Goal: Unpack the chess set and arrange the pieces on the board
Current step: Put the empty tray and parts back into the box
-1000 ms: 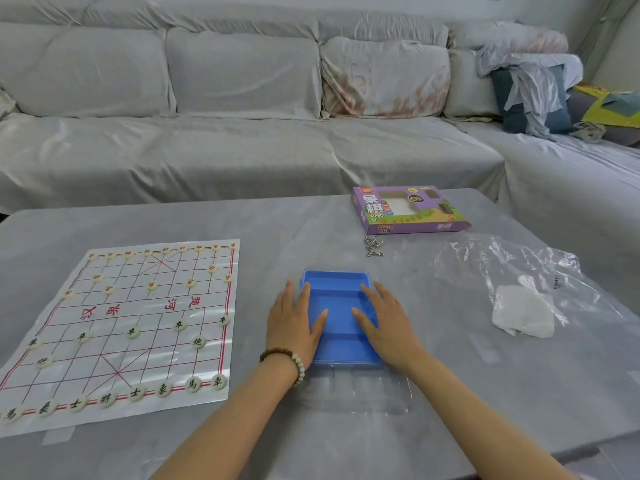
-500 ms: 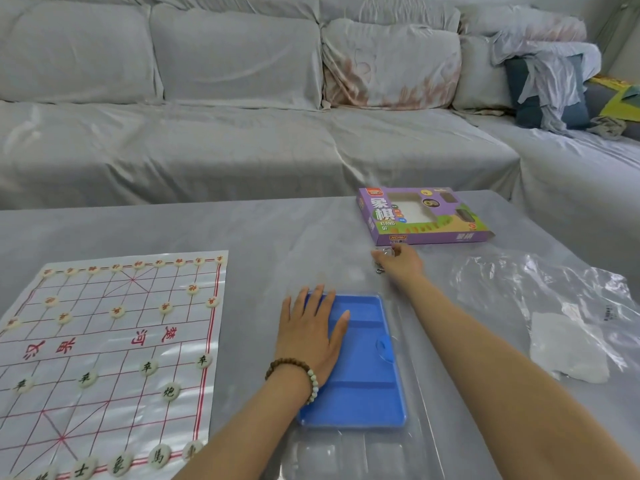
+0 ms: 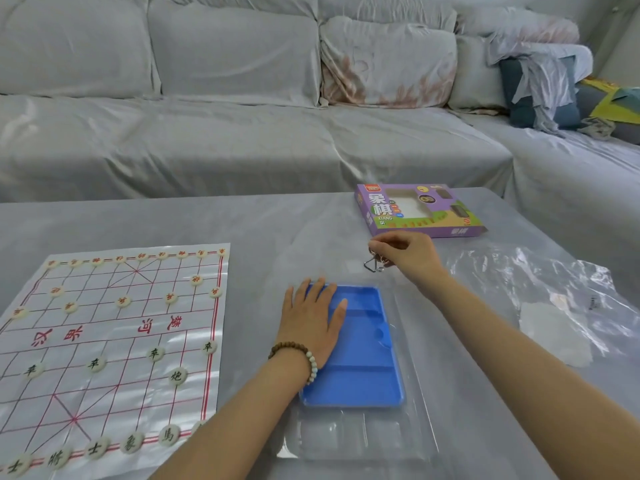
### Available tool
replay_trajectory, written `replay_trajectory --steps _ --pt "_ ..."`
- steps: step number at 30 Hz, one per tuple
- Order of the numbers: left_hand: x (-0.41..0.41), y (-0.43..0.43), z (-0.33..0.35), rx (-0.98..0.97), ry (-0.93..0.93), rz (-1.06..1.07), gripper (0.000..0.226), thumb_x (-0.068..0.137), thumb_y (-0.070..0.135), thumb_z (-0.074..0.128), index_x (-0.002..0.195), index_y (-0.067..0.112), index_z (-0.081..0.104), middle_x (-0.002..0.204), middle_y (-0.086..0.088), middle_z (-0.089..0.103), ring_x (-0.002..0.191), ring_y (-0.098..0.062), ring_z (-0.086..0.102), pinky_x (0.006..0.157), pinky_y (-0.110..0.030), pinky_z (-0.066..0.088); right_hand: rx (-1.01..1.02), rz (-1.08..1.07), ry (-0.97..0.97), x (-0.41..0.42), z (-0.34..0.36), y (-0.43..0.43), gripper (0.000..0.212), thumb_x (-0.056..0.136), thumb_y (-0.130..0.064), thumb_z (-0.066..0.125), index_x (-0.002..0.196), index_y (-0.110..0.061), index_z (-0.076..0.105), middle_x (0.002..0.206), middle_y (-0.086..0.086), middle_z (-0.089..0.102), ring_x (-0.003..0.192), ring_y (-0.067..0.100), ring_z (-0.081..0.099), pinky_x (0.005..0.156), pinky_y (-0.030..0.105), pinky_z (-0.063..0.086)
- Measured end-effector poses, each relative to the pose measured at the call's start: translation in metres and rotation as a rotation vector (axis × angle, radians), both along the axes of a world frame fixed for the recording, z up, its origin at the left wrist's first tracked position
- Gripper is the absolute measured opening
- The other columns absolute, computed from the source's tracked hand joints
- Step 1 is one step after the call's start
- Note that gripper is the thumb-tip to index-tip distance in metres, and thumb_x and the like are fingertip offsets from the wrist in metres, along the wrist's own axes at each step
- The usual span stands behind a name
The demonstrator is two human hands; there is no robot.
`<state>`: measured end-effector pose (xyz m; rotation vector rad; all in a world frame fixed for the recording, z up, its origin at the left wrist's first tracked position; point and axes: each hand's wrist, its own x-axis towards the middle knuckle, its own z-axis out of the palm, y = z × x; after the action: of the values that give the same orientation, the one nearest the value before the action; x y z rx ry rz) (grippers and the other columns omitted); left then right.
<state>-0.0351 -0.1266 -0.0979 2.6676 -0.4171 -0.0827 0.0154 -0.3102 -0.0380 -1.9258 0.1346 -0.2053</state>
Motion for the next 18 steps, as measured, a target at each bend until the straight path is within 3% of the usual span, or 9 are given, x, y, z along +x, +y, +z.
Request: replay_trajectory --steps 6,12,15,18 --pt "-0.026 0.016 -0.004 -0.085 -0.047 -0.025 0.049 0.099 0.040 0.026 0.143 0.021 0.030 0.151 0.003 0.027 0.141 -0.017 0.016 0.116 -0.036 0.009 -0.010 0.287 0.231 -0.125 0.009 0.009 0.003 0.079 -0.006 0.071 0.082 -0.007 0.070 0.067 0.004 0.068 0.057 0.008 0.060 0.057 0.017 0.050" --pt "-0.046 0.025 -0.006 -0.085 -0.033 -0.028 0.047 0.099 0.039 0.027 0.142 0.020 0.032 0.153 0.003 0.023 0.142 -0.017 0.012 0.116 -0.038 0.011 -0.300 0.467 0.286 -0.176 -0.011 0.011 0.007 0.077 -0.016 0.076 0.080 -0.020 0.072 0.071 -0.003 0.070 0.064 0.006 0.063 0.068 0.022 0.052" --pt "-0.048 0.025 -0.005 -0.087 -0.025 -0.020 0.047 0.099 0.039 0.026 0.142 0.019 0.032 0.153 0.003 0.022 0.143 -0.016 0.012 0.116 -0.036 0.010 -0.346 0.467 0.256 -0.178 -0.010 0.010 0.007 0.078 -0.021 0.075 0.084 -0.024 0.073 0.082 -0.009 0.072 0.070 0.002 0.063 0.067 0.013 0.047" --pt "-0.047 0.025 -0.005 -0.065 -0.022 -0.019 0.048 0.099 0.040 0.025 0.143 0.020 0.031 0.153 0.004 0.022 0.143 -0.015 0.011 0.116 -0.036 0.010 -0.318 0.348 0.152 -0.172 -0.007 0.003 0.006 0.081 -0.018 0.072 0.082 -0.024 0.072 0.085 -0.010 0.071 0.074 0.005 0.064 0.066 0.013 0.044"
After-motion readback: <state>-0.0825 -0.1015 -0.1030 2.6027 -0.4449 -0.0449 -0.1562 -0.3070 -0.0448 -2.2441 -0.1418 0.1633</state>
